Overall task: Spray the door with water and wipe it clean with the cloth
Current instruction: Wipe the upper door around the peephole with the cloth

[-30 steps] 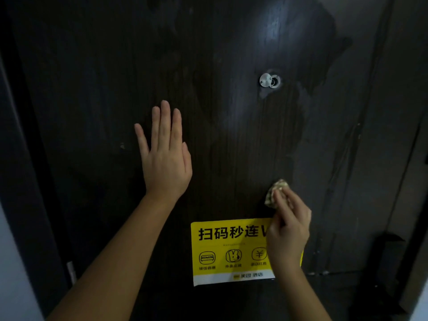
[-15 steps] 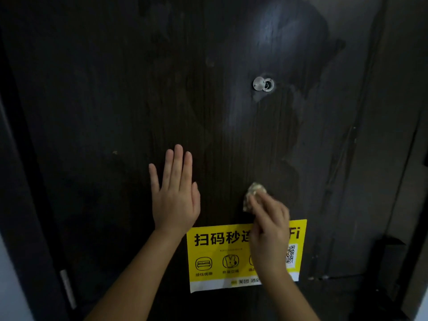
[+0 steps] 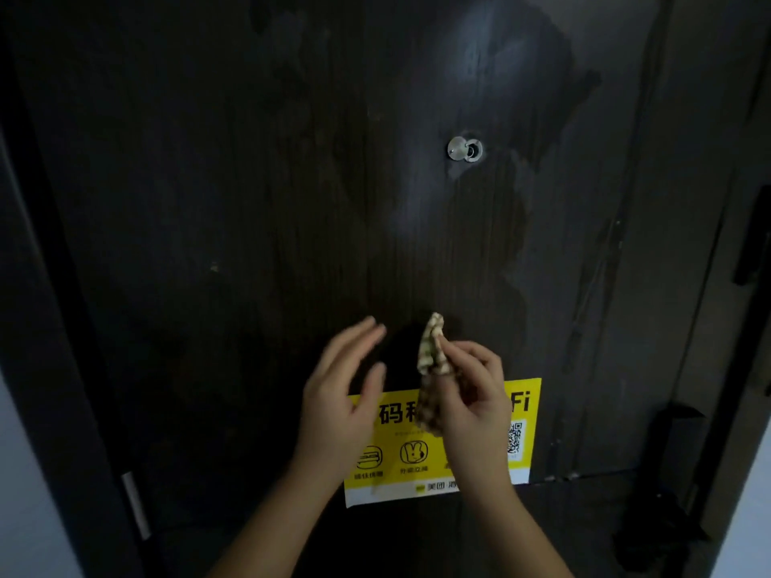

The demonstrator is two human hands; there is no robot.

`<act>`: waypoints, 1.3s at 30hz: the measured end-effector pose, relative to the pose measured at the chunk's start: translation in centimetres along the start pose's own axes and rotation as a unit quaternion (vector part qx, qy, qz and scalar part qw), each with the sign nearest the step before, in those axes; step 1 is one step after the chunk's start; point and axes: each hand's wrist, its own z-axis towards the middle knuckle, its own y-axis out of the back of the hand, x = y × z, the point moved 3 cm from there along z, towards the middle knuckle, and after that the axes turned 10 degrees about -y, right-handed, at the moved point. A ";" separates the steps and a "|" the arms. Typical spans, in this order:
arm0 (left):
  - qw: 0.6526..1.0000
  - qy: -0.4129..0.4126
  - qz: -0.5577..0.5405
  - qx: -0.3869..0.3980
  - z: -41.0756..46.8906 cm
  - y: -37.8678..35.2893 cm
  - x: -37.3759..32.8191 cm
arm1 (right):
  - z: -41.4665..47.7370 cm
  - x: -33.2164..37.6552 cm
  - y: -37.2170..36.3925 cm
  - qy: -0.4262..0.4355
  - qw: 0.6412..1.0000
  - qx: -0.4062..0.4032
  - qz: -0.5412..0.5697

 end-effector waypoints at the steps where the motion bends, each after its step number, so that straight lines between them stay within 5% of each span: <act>1: 0.998 0.019 -0.056 0.007 -0.5 -0.6 -0.8 | -0.3 0.4 -0.2 -0.018 0.999 0.022 0.015; 5: 0.988 0.072 -0.135 -0.012 -1.1 -1.5 -1.7 | -1.3 1.1 -1.0 -0.122 0.983 0.106 0.089; 10: 0.992 0.086 -0.047 -0.077 0.0 -0.2 -1.1 | -0.9 1.9 -0.4 -0.117 0.974 0.187 0.048; 14: 0.969 -0.004 0.158 -0.188 3.9 3.0 -0.9 | 1.9 1.2 2.9 -0.011 0.993 0.053 -0.108; 17: 0.935 -0.032 0.292 -0.197 7.1 3.5 -0.4 | 4.3 0.4 5.5 0.032 0.975 -0.044 -0.216; 23: 0.936 -0.077 0.330 -0.098 7.1 -4.9 -0.4 | 6.7 -0.1 7.4 0.047 0.935 -0.011 -0.350; 25: 0.912 -0.108 0.364 -0.153 8.8 -3.5 -0.1 | 7.2 -0.1 8.2 0.060 0.934 -0.002 -0.352; 28: 0.904 -0.046 0.352 -0.240 9.8 -3.2 -1.1 | 8.2 0.2 9.4 0.080 0.934 0.002 -0.349; 32: 0.899 -0.150 0.401 -0.095 8.0 -10.6 -3.3 | 9.0 0.3 10.5 0.078 0.929 0.034 -0.360; 36: 0.903 -0.078 0.385 -0.172 12.0 -8.7 -3.6 | 9.4 0.5 11.4 0.079 0.931 0.074 -0.349; 39: 0.903 -0.139 0.394 -0.098 11.2 -12.7 -4.8 | 9.5 0.6 11.5 0.078 0.940 0.090 -0.319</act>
